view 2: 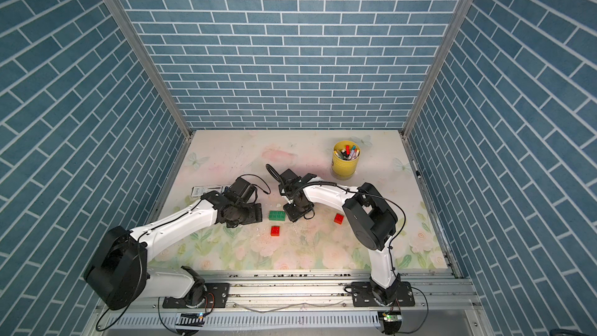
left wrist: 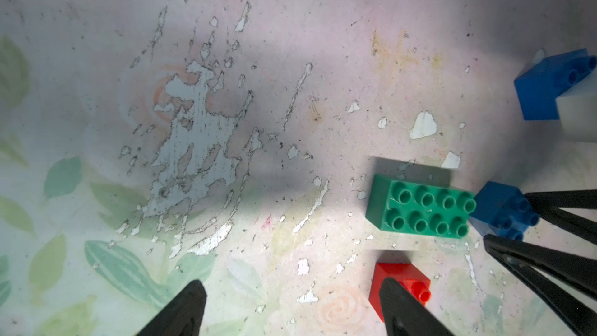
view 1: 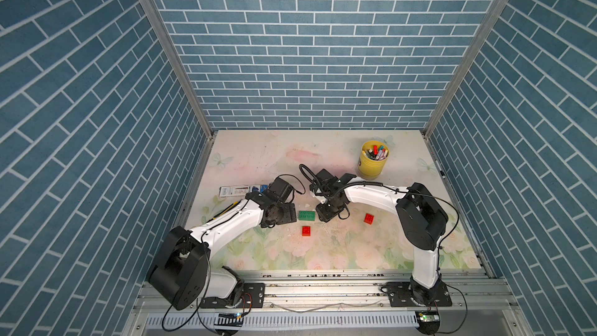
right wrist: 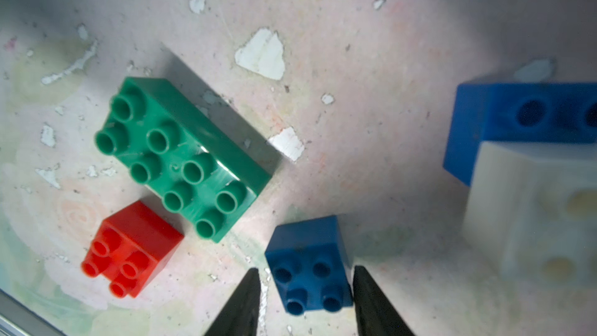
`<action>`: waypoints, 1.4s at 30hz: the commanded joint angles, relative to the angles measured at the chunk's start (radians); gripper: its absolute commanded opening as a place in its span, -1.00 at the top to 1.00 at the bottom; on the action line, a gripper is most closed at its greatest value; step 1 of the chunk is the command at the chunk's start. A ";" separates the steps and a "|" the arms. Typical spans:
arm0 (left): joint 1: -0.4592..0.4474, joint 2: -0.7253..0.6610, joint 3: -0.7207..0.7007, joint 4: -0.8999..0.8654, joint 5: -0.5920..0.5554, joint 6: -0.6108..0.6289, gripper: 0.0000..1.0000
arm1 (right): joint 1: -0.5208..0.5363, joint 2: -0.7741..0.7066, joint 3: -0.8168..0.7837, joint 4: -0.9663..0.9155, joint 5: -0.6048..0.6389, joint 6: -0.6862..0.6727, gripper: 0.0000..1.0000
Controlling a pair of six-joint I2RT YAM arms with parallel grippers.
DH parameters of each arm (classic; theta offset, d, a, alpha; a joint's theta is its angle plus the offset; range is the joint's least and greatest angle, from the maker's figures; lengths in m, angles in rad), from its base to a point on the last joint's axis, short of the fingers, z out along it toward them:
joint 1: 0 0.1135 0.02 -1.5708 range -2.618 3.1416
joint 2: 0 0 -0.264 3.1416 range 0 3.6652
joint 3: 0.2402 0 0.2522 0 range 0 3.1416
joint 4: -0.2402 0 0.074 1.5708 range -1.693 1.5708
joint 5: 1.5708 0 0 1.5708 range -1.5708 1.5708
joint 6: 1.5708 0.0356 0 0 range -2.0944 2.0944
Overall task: Assemble the letter y with lego
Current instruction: Pick up the lego brick from the center of the board, then move the lego brick at the center of the board.
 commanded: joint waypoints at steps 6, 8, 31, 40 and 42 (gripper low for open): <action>0.009 0.016 -0.019 -0.006 0.002 0.001 -0.73 | 0.025 0.051 0.070 -0.066 0.089 -0.001 0.17; 0.010 0.016 -0.024 -0.004 0.000 0.001 -0.73 | 0.027 0.053 0.075 -0.067 0.093 0.001 0.25; 0.045 0.202 0.002 0.146 0.055 0.022 -0.51 | 0.026 -0.132 -0.020 -0.041 0.147 0.292 0.46; 0.008 0.277 0.038 0.184 0.130 0.020 -0.46 | -0.005 -0.182 -0.087 -0.006 0.171 0.322 0.46; -0.014 0.288 0.048 0.179 0.143 0.020 -0.43 | -0.018 -0.190 -0.099 0.003 0.171 0.334 0.46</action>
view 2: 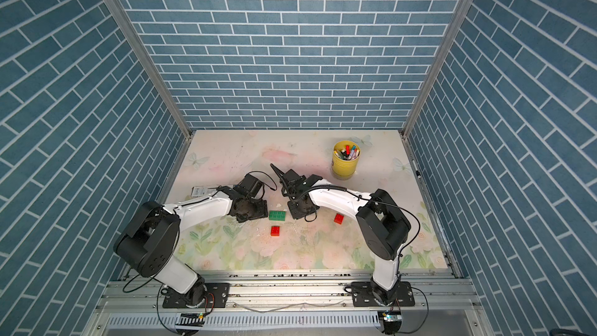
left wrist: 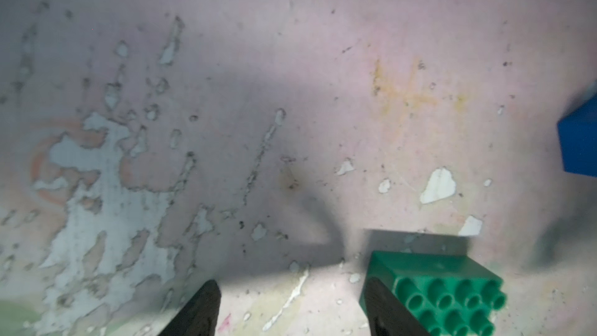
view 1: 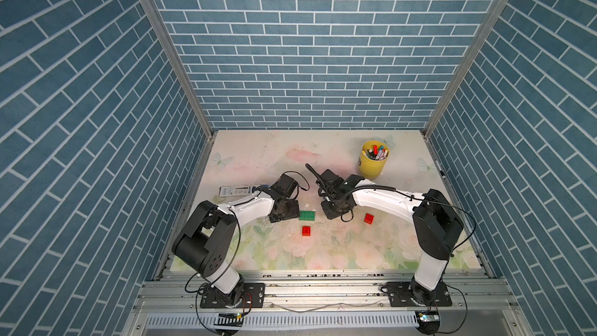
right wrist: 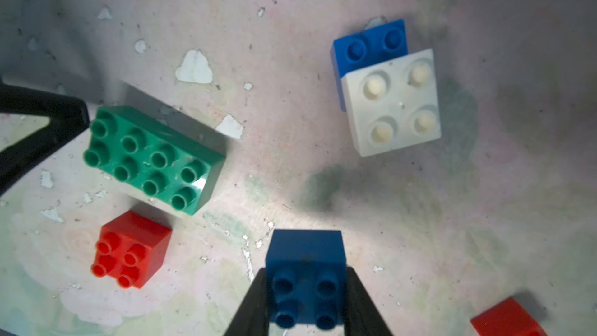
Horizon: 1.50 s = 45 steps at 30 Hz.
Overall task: Assemble the letter y with lego
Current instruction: Move the lego brick at the center of the board, then assemble the lego brick with the lego brick.
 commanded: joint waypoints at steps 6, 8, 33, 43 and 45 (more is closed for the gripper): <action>-0.071 0.041 0.007 -0.018 0.105 -0.007 -0.39 | -0.040 -0.048 -0.020 0.034 -0.018 0.087 0.46; -0.088 0.036 0.011 -0.018 0.109 -0.009 -0.38 | -0.039 -0.044 -0.020 0.045 -0.040 0.097 0.46; -0.021 -0.202 -0.112 -0.130 -0.036 -0.020 -0.58 | -0.020 0.090 0.110 0.018 -0.169 -0.040 0.47; -0.014 -0.193 -0.118 -0.127 -0.037 -0.022 -0.59 | -0.022 0.124 0.121 -0.031 -0.131 -0.042 0.47; -0.014 -0.187 -0.117 -0.126 -0.037 -0.019 -0.59 | -0.022 0.127 0.121 -0.032 -0.135 -0.039 0.47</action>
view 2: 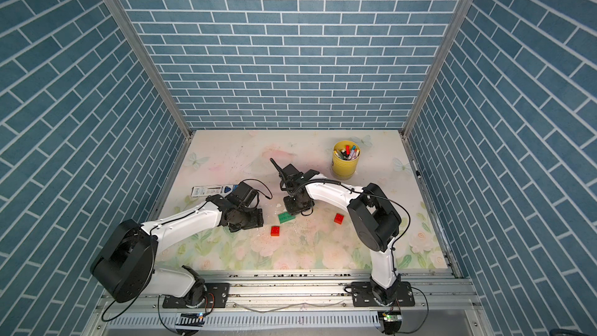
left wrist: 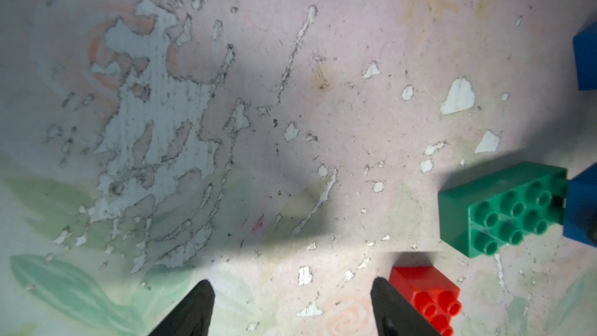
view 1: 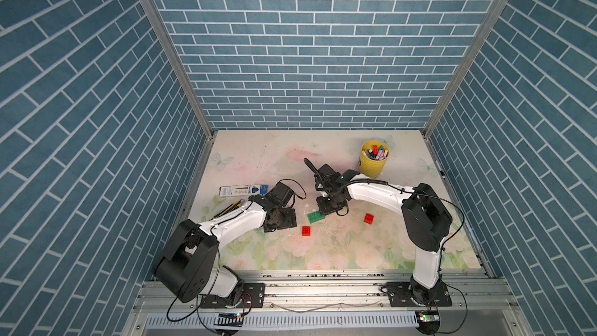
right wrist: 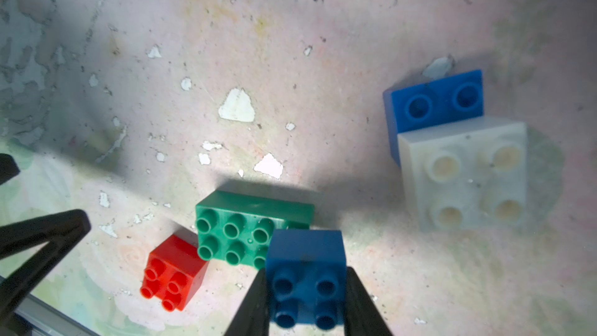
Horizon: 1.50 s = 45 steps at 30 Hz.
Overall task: Assemble the letter y with lego
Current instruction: Assemble the lego brick with the lego brick, then move the lego brick at the center of the board.
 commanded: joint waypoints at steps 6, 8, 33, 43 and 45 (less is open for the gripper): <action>0.007 0.012 -0.010 -0.018 -0.019 -0.004 -0.58 | 0.005 0.045 0.016 -0.042 0.000 0.012 0.47; 0.010 0.013 -0.013 -0.018 -0.020 -0.003 -0.59 | 0.004 0.047 0.008 -0.035 0.002 0.016 0.47; 0.014 0.006 -0.027 -0.025 -0.030 -0.010 -0.58 | 0.068 0.194 0.022 -0.106 0.102 0.052 0.50; 0.015 -0.007 -0.018 -0.035 -0.031 -0.007 -0.59 | 0.036 0.065 0.040 -0.159 0.205 0.158 0.49; 0.016 -0.006 -0.018 -0.034 -0.028 -0.007 -0.58 | 0.035 0.048 0.040 -0.172 0.219 0.182 0.48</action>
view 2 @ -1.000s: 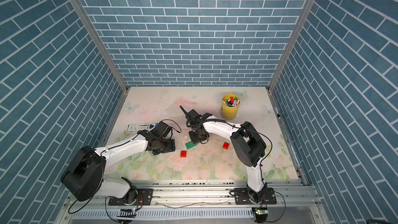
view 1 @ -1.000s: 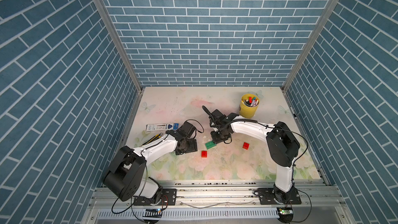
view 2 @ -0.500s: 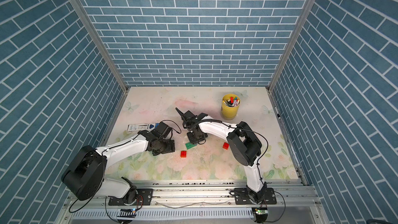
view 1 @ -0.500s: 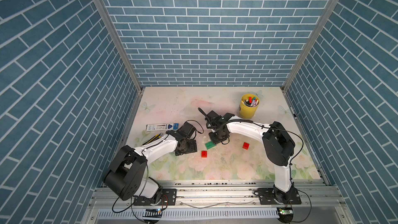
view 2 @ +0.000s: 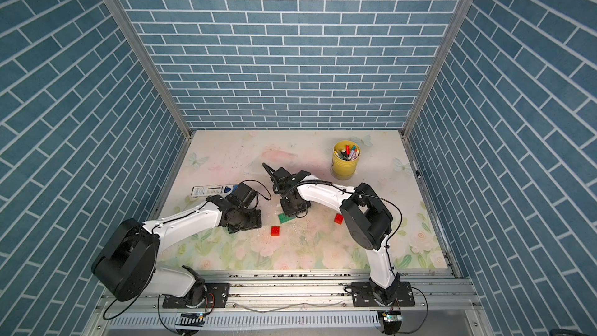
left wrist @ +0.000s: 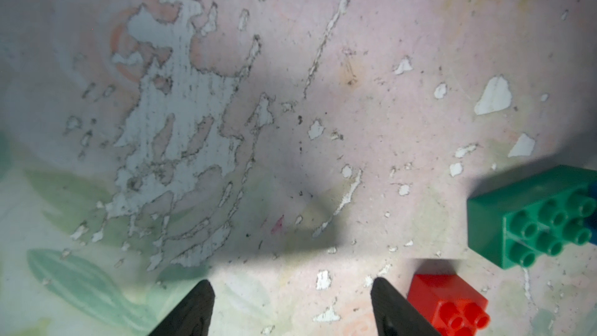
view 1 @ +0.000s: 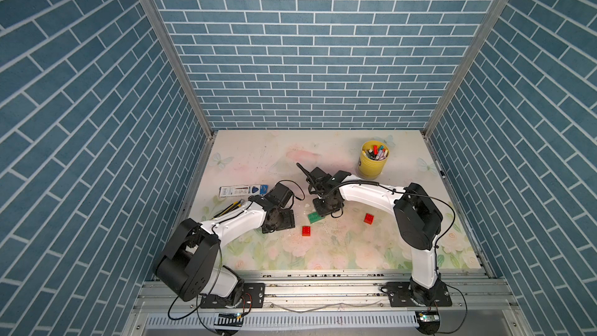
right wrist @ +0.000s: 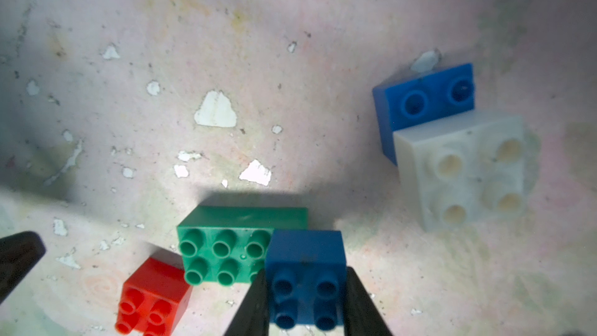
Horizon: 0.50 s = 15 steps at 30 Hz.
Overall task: Assemble the letter y with lego
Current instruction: Move the lego brick at the center of the board.
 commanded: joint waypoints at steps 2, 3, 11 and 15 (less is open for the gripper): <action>0.004 -0.013 -0.008 -0.021 -0.008 -0.003 -0.58 | -0.012 -0.022 -0.045 -0.089 0.077 0.120 0.47; 0.004 -0.012 -0.008 -0.022 -0.006 -0.003 -0.58 | -0.012 -0.027 -0.053 -0.086 0.083 0.137 0.47; 0.003 -0.011 0.007 -0.024 0.019 0.002 -0.58 | -0.010 -0.090 -0.087 -0.029 0.055 0.202 0.04; 0.000 -0.032 0.016 -0.029 0.036 0.009 -0.62 | -0.011 -0.116 -0.086 -0.019 0.052 0.200 -0.08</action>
